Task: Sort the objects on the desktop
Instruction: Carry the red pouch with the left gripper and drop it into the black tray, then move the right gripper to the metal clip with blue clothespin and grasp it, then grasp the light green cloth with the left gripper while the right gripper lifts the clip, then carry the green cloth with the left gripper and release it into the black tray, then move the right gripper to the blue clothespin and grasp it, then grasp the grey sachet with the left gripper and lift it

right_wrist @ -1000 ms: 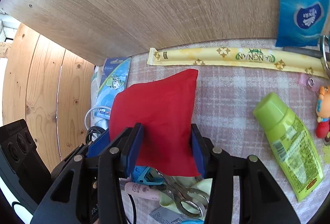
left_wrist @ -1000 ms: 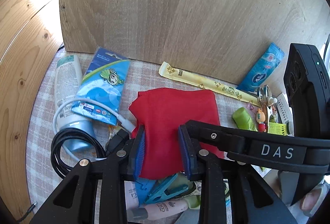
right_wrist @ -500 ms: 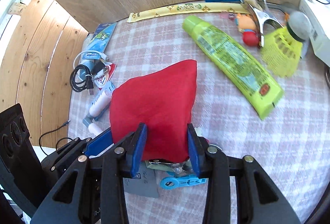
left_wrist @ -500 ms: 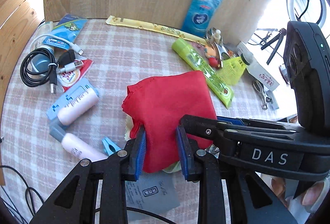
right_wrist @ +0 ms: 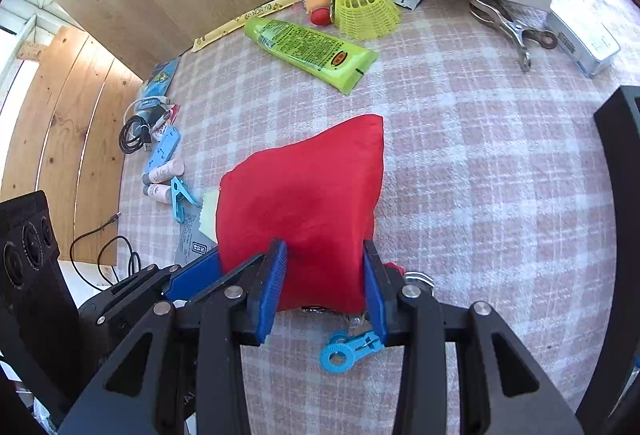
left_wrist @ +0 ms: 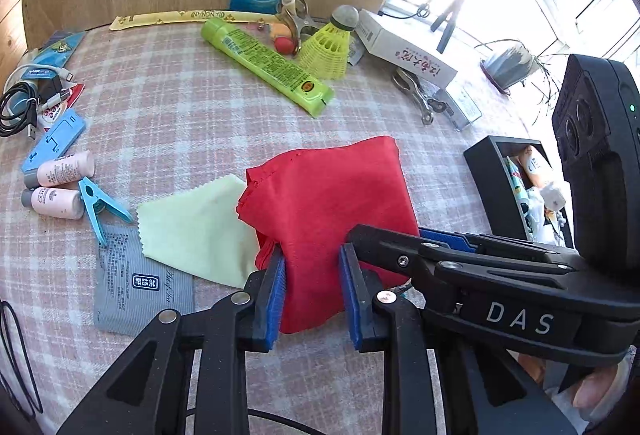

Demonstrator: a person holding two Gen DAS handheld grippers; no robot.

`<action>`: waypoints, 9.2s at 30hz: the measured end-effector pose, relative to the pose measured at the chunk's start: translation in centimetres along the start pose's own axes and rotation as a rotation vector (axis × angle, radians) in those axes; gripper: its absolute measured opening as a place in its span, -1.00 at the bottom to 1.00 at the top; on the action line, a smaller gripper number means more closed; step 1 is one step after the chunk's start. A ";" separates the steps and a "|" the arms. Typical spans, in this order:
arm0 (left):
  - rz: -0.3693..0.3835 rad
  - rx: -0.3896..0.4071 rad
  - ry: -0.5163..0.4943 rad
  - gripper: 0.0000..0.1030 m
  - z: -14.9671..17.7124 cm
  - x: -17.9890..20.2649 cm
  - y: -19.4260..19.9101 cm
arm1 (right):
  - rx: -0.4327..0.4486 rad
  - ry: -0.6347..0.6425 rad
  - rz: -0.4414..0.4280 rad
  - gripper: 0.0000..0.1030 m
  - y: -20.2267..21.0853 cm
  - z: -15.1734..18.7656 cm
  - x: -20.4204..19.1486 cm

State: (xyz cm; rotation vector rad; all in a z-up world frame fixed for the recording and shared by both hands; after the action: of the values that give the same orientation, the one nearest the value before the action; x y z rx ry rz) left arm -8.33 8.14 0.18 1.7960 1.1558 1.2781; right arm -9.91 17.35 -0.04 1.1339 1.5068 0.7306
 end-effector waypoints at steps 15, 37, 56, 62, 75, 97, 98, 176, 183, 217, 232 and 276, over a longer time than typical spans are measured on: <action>0.033 0.065 -0.113 -0.58 1.5 9.1 4.3 | 0.154 0.018 0.039 -0.27 9.2 2.3 2.8; 0.186 -0.040 -0.358 -0.58 9.4 37.3 -3.4 | 0.248 -0.218 0.069 -0.28 24.5 12.6 28.9; 0.057 -0.002 -0.284 -0.58 8.5 33.8 -2.1 | 0.276 -0.195 0.072 -0.07 26.9 13.3 30.6; -0.009 0.017 -0.220 -0.58 6.7 27.4 -0.5 | 0.246 -0.127 0.031 -0.07 24.9 11.5 25.4; -0.192 -0.013 -0.100 -0.13 1.9 8.7 1.2 | 0.109 -0.054 -0.032 -0.07 13.8 7.9 11.8; -0.310 -0.102 -0.148 0.02 -1.1 -2.0 -3.5 | -0.081 -0.186 0.026 -0.07 -0.4 4.0 3.9; -0.308 -0.104 -0.152 0.02 -1.1 -2.0 -3.7 | -0.080 -0.190 0.034 -0.08 -0.4 3.9 4.0; 0.127 0.086 -0.365 -0.98 -1.7 28.0 2.4 | 0.261 -0.251 0.175 -0.61 22.6 6.4 25.5; 0.169 0.032 -0.445 -0.98 0.6 33.8 0.0 | 0.281 -0.335 0.231 -0.61 25.7 8.9 31.1; -0.197 0.017 0.061 -0.28 0.9 5.7 2.7 | 0.060 0.174 0.071 -0.01 13.3 3.7 11.0; -0.375 -0.031 0.159 0.16 -0.8 -8.7 2.5 | -0.140 0.535 0.099 0.14 2.8 2.5 0.7; -0.358 -0.032 0.160 -1.00 0.6 -15.6 1.3 | -0.166 0.602 0.173 -0.60 0.4 -2.3 3.9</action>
State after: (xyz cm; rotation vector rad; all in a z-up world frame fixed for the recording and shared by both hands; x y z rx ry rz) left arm -9.53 -6.61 -4.90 1.4028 1.4590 1.2309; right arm -11.94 21.39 -0.57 0.9690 1.8060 1.3791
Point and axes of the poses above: each gripper's, at about its wrist camera, not at the fingertips, and y roughly against the way its jaws point, x to its right, z to its underside, the point moved 5 cm from there along -y, roughly the way its jaws point, and after that the axes turned 6 degrees about y, right-handed, at the moved point
